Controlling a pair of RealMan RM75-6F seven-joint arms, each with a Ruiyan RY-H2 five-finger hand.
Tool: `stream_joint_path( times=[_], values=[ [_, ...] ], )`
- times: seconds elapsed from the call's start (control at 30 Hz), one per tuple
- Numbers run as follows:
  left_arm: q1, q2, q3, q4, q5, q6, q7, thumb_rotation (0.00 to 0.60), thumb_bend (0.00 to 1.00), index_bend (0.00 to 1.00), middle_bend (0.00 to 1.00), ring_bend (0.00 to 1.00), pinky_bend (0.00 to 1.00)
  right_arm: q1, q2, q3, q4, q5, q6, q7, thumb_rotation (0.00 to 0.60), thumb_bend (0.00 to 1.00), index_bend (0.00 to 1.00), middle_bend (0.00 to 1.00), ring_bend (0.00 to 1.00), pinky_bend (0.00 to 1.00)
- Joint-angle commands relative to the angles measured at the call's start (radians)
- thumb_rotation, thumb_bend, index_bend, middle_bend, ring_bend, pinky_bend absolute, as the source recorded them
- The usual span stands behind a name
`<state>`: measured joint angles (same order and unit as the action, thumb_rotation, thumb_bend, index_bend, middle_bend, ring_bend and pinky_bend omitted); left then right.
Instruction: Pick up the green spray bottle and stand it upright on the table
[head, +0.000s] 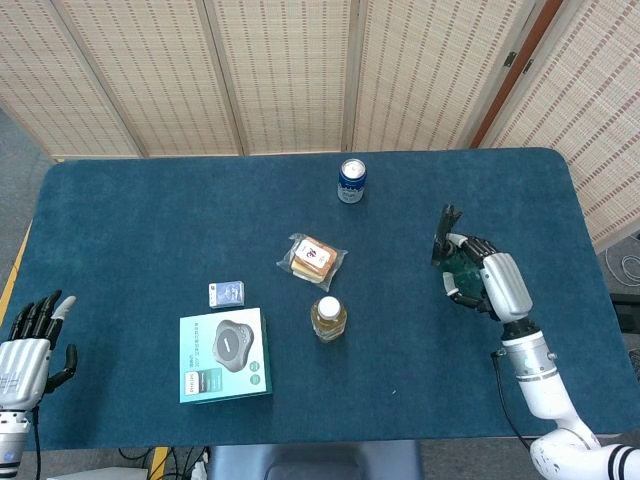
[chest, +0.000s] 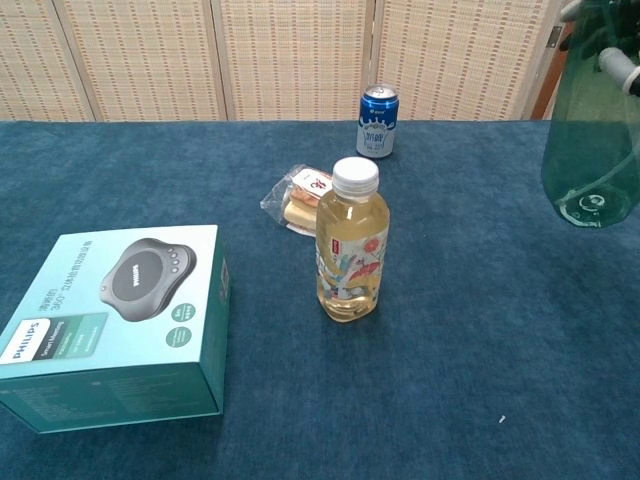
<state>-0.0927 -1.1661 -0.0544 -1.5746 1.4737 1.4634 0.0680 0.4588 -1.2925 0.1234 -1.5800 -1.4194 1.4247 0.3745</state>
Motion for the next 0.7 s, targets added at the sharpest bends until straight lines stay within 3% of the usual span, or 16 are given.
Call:
stream_joint_path(
  times=[0.03,0.23,0.7],
  values=[
    [-0.002,-0.002,0.001,0.000,0.000,-0.002,0.001,0.600,0.59,0.05,0.00,0.00,0.00,-0.046,-0.030,0.009,0.056,-0.049,0.068,0.120,0.600,0.44,0.45,0.51,0.30,0.35],
    [-0.009,-0.006,0.005,0.002,0.000,-0.015,0.013,0.600,0.59,0.05,0.00,0.00,0.00,-0.092,-0.101,0.016,0.187,-0.071,0.133,0.312,0.600,0.44,0.45,0.51,0.30,0.35],
    [-0.019,-0.021,0.013,0.024,-0.013,-0.042,0.018,0.600,0.59,0.05,0.00,0.00,0.00,-0.135,-0.289,0.052,0.528,-0.038,0.138,0.659,0.600,0.44,0.45,0.51,0.30,0.35]
  ],
)
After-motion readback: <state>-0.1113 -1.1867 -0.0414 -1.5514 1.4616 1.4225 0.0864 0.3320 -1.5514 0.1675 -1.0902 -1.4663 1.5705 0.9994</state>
